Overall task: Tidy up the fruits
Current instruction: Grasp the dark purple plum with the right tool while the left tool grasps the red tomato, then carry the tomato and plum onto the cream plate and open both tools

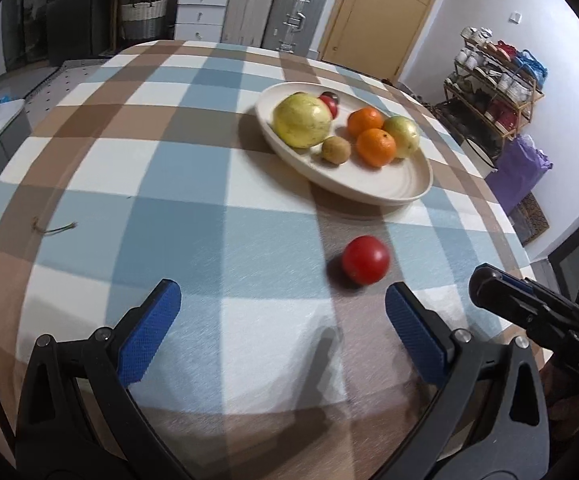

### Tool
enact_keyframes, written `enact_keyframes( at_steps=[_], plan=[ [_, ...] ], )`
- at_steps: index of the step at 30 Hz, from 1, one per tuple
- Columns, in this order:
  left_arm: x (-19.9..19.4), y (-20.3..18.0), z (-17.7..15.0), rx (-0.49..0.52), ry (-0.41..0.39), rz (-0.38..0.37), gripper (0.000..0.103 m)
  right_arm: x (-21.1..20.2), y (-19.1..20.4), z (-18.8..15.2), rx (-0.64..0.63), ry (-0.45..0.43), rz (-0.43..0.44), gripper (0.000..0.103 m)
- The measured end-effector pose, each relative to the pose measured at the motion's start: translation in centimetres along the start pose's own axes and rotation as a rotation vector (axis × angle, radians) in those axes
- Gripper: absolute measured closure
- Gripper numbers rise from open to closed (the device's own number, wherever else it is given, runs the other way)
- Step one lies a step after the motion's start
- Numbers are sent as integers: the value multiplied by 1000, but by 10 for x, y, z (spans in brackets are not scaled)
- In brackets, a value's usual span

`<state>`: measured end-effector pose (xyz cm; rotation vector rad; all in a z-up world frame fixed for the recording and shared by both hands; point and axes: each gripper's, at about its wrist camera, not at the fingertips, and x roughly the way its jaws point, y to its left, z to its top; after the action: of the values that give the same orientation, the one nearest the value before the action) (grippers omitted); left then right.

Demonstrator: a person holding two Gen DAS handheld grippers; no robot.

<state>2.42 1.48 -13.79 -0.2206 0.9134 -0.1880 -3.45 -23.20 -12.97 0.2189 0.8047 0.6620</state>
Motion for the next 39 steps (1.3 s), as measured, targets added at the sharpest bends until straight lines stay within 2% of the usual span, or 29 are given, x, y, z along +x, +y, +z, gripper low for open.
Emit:
enact_keyframes(
  at_steps=[3, 8, 10, 14, 19, 20, 22, 29, 39],
  plan=[
    [6, -11, 4, 41, 14, -27, 1, -6, -4, 1, 6, -15, 6, 78],
    [13, -34, 12, 128, 1, -11, 1, -15, -12, 3, 15, -32, 18, 78],
    [19, -41, 16, 147, 14, -15, 4, -20, -16, 3, 25, -44, 22, 78],
    [32, -54, 20, 186, 48, -12, 25, -26, -19, 3, 25, -58, 24, 78],
    [40, -59, 20, 191, 88, -85, 57, -35, -24, 2, 32, -77, 29, 78],
    [40, -58, 21, 189, 89, -108, 75, -36, -25, 2, 33, -80, 28, 77],
    [42, -56, 22, 183, 107, -162, 75, -37, -28, 2, 38, -82, 26, 78],
    [32, -55, 28, 182, 76, -181, 75, -38, -32, 4, 29, -83, 9, 78],
    [10, -57, 60, 191, 19, -231, 75, -30, -20, 43, -19, -105, 4, 78]
  ],
)
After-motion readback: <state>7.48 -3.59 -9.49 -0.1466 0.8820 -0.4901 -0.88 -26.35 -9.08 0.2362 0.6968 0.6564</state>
